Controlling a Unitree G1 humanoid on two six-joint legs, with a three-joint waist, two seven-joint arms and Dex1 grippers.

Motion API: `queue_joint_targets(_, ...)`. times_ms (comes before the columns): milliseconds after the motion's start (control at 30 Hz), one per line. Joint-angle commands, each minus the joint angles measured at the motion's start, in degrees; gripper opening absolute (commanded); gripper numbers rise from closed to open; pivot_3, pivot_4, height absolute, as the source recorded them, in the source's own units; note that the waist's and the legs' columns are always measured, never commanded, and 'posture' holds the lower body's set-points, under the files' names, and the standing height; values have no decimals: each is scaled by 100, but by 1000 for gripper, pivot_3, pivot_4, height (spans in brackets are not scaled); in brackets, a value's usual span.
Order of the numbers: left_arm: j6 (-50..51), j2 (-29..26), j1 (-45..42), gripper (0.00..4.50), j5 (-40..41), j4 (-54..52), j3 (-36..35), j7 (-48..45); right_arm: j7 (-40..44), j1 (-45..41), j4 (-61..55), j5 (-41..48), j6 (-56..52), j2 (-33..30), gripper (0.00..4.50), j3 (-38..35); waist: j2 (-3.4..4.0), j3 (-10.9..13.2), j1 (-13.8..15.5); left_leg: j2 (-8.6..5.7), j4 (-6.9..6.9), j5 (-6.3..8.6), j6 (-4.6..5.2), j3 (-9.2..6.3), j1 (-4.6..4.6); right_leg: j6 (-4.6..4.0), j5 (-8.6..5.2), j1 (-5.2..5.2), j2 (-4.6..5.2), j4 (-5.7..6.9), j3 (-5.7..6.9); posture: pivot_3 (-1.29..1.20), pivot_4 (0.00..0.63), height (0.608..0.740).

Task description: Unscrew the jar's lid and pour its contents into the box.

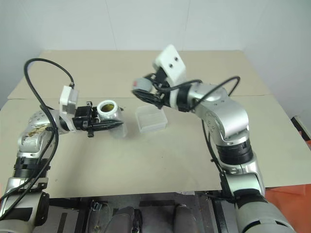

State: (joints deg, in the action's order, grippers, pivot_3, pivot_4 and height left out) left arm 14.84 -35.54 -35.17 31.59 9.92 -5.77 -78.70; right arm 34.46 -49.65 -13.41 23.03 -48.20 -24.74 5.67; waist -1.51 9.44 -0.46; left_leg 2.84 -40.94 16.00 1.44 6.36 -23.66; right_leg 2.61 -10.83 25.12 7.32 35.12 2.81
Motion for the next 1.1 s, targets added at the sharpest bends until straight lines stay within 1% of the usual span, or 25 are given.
queue_joint_targets(33, -155, 29, -111, 2007, 54, -124, -323, 430, -475, 486, -304, -156, -159, -219, 2770, -526, 0, 0, -7, 0, 2, 0, 0, 0, 0, 0, 0, 0, 0, -3, 0, 0, 150, 740)
queue_joint_targets(200, -276, 57, -55, 2007, 6, -142, -455, 800, -945, 1330, -426, -204, -379, -324, 2770, -966, 0, 0, -38, 0, 3, 0, 0, 1, 0, 0, 0, 3, 0, -3, -1, 0, 150, 740)
queue_joint_targets(367, -224, 116, 11, 2007, 90, -240, -454, 1005, -1292, 1964, 14, -588, -15, -189, 2770, -803, 0, 0, -39, 0, 2, 0, -1, 1, 3, 0, 0, 0, 0, -2, -3, 0, 150, 740)
queue_joint_targets(500, -196, 178, 100, 2007, 97, -399, -384, 1085, -1488, 2221, 614, -960, 638, 26, 2770, -698, 0, 0, -48, 0, 3, -1, -1, 2, 5, 0, 0, 0, 0, -3, -4, 0, 150, 740)
queue_joint_targets(533, -162, 184, 127, 2007, 123, -441, -381, 1086, -1489, 2259, 699, -988, 739, 67, 3121, -710, 0, 0, -43, -1, 3, -1, -1, 3, 5, 0, 0, 0, 0, -3, -6, 0, 150, 740)
queue_joint_targets(567, -127, 178, 156, 2007, 145, -479, -372, 1064, -1436, 2321, 744, -1032, 850, 57, 3483, -674, 0, 0, -42, 0, 3, -1, -1, 2, 4, 1, 0, 0, 0, -3, -6, 0, 150, 740)
queue_joint_targets(600, -101, 173, 176, 2007, 159, -505, -368, 1047, -1391, 2363, 768, -1063, 924, 46, 3619, -648, 0, 0, -40, -1, 2, -1, -1, 2, 4, 1, 0, 1, 0, -3, -5, 0, 150, 740)
queue_joint_targets(667, -56, 152, 210, 2007, 161, -556, -357, 1016, -1149, 2510, 637, -1064, 946, -109, 4291, -564, 0, 0, -33, -1, 2, -1, -1, 2, 3, 1, 0, 0, 0, -4, -5, 0, 150, 740)
queue_joint_targets(700, -42, 140, 215, 2007, 154, -559, -348, 986, -986, 2584, 547, -1058, 962, -225, 4481, -534, 0, 0, -25, 0, 2, -1, -1, 2, 4, 1, 0, -1, 0, -4, -5, 0, 150, 740)
queue_joint_targets(800, -23, 124, 242, 2007, 127, -592, -325, 947, -662, 2728, 358, -1056, 1004, -517, 4481, -501, 0, 0, -18, -1, 1, 0, 0, 1, 4, 2, -1, -2, 0, -6, -5, 0, 150, 740)
queue_joint_targets(833, -37, 132, 227, 2007, 107, -569, -321, 944, -459, 2768, 236, -1013, 1011, -707, 4481, -517, 0, 0, -23, -1, 1, 0, 0, 1, 4, 2, -1, -2, 0, -6, -5, 0, 150, 740)
queue_joint_targets(900, -150, 179, 145, 2007, 4, -469, -307, 1008, 17, 2763, -89, -778, 864, -1097, 4481, -629, 0, 0, -23, -1, 0, 0, 0, 2, 4, 2, -1, -2, 0, -4, -6, 0, 150, 740)
queue_joint_targets(967, -362, 246, 54, 2007, -160, -362, -275, 1130, 346, 2699, -340, -492, 663, -1337, 4481, -743, 0, 0, -20, -1, 1, 1, 1, 0, 7, 2, -1, -3, 0, -4, -7, 0, 150, 740)
queue_joint_targets(1033, -967, 452, -222, 2007, -776, -56, -102, 1670, 733, 2418, -658, 100, 174, -1564, 4481, -944, 0, 0, -9, 0, 0, 1, 2, 0, 12, 1, -1, -7, 0, -8, -6, 0, 150, 740)
queue_joint_targets(1067, -1373, 566, -386, 2007, -1214, 148, 27, 2037, 878, 2257, -768, 359, -77, -1652, 4481, -1012, -2, 1, 1, -2, -3, 2, 4, 0, 14, 1, 0, -9, 0, -11, -7, 0, 150, 740)
queue_joint_targets(1100, -1873, 691, -586, 2007, -1817, 412, 207, 2588, 1004, 2101, -842, 554, -276, -1740, 4481, -1023, -2, 1, 15, -3, -7, 4, 7, 0, 16, 1, 0, -12, 0, -15, -8, 0, 150, 740)
